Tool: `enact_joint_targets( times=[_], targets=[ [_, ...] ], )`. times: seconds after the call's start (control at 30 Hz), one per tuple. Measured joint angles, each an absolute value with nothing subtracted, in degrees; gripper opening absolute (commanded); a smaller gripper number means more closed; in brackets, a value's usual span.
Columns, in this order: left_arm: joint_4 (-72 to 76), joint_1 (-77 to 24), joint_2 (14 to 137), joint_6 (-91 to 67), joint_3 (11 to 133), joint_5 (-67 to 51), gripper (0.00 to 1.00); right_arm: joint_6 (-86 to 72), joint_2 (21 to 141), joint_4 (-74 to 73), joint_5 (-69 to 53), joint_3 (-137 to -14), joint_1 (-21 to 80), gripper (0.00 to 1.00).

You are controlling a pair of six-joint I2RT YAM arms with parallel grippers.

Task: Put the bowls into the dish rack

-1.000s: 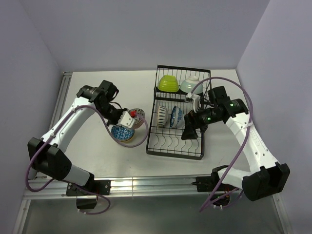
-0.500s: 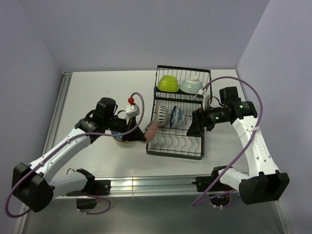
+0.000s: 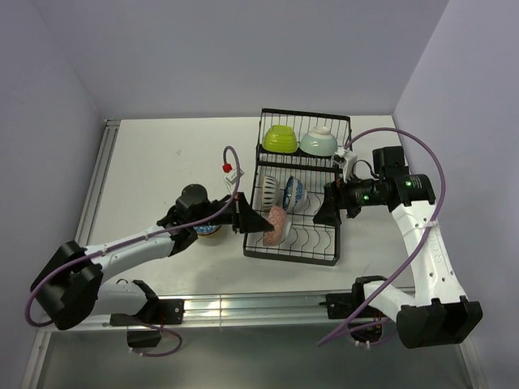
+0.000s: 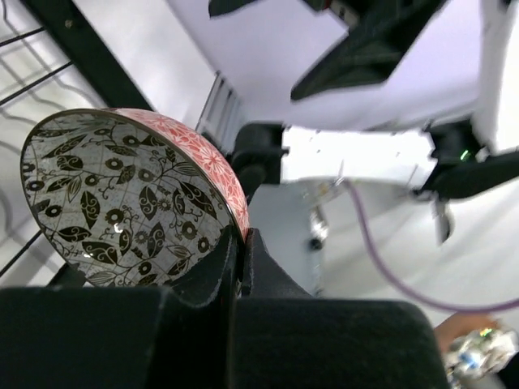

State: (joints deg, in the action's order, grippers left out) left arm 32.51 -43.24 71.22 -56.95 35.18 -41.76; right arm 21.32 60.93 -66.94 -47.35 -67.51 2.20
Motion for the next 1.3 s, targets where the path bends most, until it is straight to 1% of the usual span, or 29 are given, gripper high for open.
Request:
enact_joint_targets(
  times=[0.17,0.37,0.53,1.13,1.3],
  targets=[
    [40.36,-43.88,75.59,-64.9,33.95,-36.69,0.0,20.25,60.03,-66.22,-46.35,-67.51,1.8,1.0],
    [41.25,-44.97,75.81,-69.87,30.39,-29.95,0.0,17.87,56.47,-63.75,-44.86,-67.16,1.19,1.0],
    [41.25,-45.39,76.4,-71.35,27.92,-26.81,0.0,15.97,54.68,-62.72,-44.18,-67.05,0.84,1.0],
    [48.64,-44.71,85.95,-73.54,27.44,-26.11,0.0,14.59,53.58,-62.22,-44.29,-65.98,0.82,1.0],
    [51.57,-42.7,87.94,-74.22,27.31,-27.77,0.0,14.7,53.49,-62.24,-44.27,-65.98,0.82,1.0]
  ],
)
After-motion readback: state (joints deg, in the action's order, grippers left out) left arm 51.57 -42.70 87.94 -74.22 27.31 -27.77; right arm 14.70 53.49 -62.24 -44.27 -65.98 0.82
